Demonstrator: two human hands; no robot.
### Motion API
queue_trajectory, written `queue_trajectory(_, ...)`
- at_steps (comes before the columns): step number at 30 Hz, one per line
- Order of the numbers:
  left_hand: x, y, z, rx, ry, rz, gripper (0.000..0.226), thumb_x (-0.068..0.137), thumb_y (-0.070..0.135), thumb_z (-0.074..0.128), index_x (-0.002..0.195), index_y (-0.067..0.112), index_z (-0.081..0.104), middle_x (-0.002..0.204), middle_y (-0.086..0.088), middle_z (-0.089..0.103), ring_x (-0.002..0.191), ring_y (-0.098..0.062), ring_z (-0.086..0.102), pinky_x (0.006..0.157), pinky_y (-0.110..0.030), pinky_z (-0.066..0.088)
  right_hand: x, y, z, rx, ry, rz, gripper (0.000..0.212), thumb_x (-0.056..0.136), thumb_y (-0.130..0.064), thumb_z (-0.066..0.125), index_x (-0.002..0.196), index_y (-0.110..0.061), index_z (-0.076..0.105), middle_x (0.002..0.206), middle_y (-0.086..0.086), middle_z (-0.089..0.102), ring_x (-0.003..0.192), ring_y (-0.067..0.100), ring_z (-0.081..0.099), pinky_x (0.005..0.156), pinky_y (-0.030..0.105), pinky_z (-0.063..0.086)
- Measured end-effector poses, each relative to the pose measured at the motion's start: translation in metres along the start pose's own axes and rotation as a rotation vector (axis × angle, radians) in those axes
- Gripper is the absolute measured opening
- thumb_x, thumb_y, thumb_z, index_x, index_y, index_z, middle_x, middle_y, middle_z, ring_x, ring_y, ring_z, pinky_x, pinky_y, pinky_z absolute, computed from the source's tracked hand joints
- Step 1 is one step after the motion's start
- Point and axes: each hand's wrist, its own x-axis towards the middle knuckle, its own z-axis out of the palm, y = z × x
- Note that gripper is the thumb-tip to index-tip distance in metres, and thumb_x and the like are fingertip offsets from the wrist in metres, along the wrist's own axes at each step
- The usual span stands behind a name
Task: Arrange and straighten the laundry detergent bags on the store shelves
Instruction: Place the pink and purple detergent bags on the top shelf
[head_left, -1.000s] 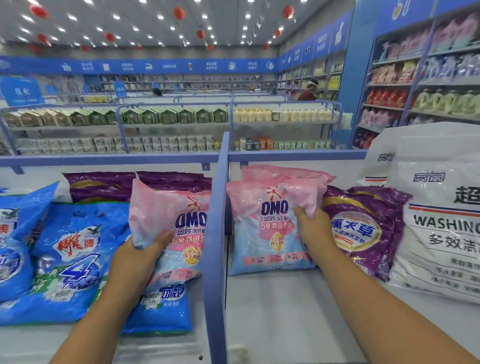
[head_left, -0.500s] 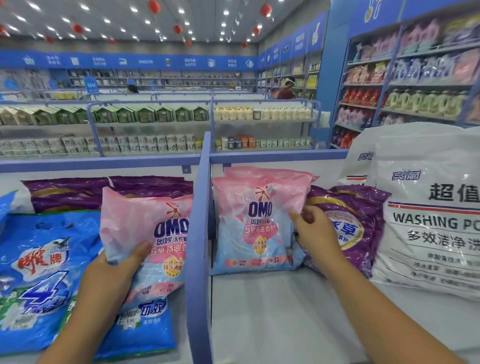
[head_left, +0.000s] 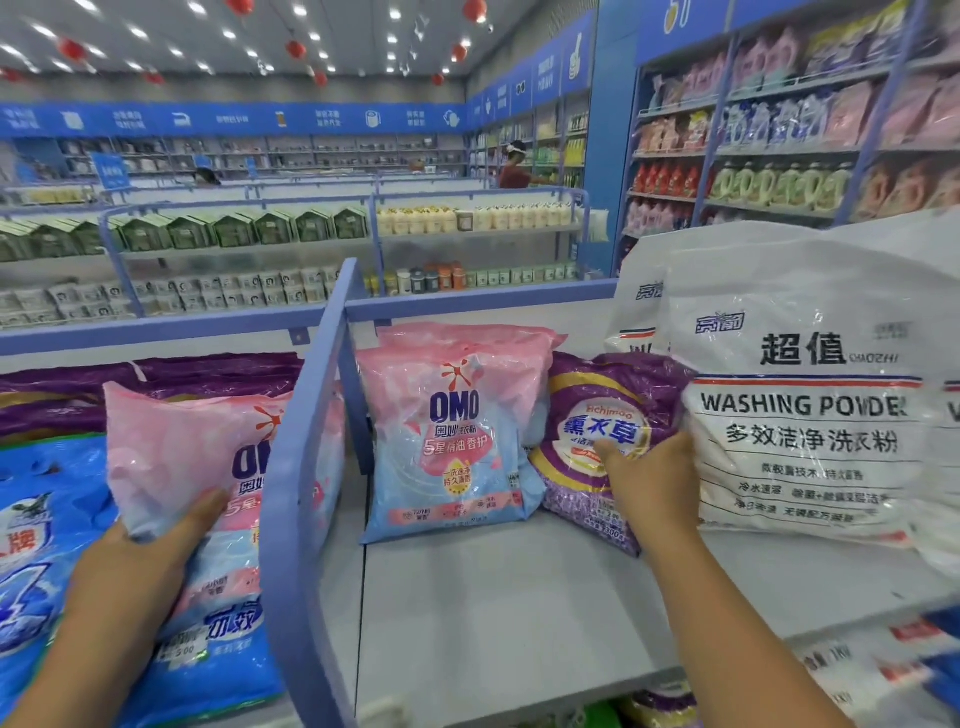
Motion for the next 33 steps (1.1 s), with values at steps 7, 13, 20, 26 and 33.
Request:
queue_trajectory(7, -0.034, 0.044, -0.01, -0.042, -0.06, 0.013, 0.049, 0.084, 0.056, 0.071, 0.103, 0.011, 0.065, 0.084, -0.008, 0.067, 0.072, -0.025, 0.057, 0.07, -0.043, 0.046, 0.014, -0.001, -0.019, 0.1, 0.096, -0.337, 0.024, 0.09, -0.019, 0.069, 0.112, -0.016, 0.063, 0.098, -0.002, 0.059, 0.089, 0.024, 0.06, 0.071, 0.032, 0.042)
queue_trajectory(13, -0.036, 0.047, -0.009, -0.042, -0.045, -0.05, 0.053, 0.083, 0.058, 0.072, 0.102, 0.009, 0.066, 0.087, -0.01, 0.068, 0.078, -0.032, 0.061, 0.075, -0.045, 0.048, 0.025, 0.001, -0.028, -0.048, 0.004, -0.368, 0.033, 0.087, -0.017, 0.07, 0.118, -0.011, 0.06, 0.107, 0.009, 0.062, 0.098, 0.032, 0.06, 0.082, 0.039, 0.049)
queue_trajectory(20, -0.042, 0.053, -0.01, -0.102, -0.004, -0.048, 0.035, 0.083, 0.051, 0.075, 0.09, 0.017, 0.07, 0.089, -0.008, 0.074, 0.082, -0.03, 0.068, 0.078, -0.045, 0.055, -0.017, -0.001, -0.033, 0.194, 0.106, -0.365, 0.074, 0.08, -0.008, 0.074, 0.144, -0.012, 0.037, 0.14, 0.019, 0.037, 0.127, 0.04, 0.045, 0.102, 0.057, 0.046)
queue_trajectory(26, -0.071, 0.068, -0.012, -0.204, 0.065, -0.058, 0.039, 0.09, 0.046, 0.069, 0.074, 0.01, 0.063, 0.058, -0.004, 0.059, 0.049, -0.019, 0.047, 0.036, -0.024, 0.036, -0.054, 0.0, -0.002, 0.176, -0.089, -0.63, 0.037, 0.082, -0.007, 0.064, 0.119, -0.004, 0.063, 0.122, 0.015, 0.052, 0.12, 0.035, 0.046, 0.103, 0.035, 0.034)
queue_trajectory(33, -0.12, 0.087, -0.047, -0.358, 0.167, -0.049, 0.036, 0.09, 0.042, 0.072, 0.072, 0.012, 0.066, 0.072, -0.008, 0.062, 0.065, -0.026, 0.057, 0.064, -0.041, 0.054, -0.101, -0.017, -0.004, 0.139, -0.606, -0.523, 0.028, 0.092, -0.014, 0.066, 0.117, -0.027, 0.061, 0.12, -0.006, 0.053, 0.121, 0.017, 0.052, 0.094, 0.026, 0.038)
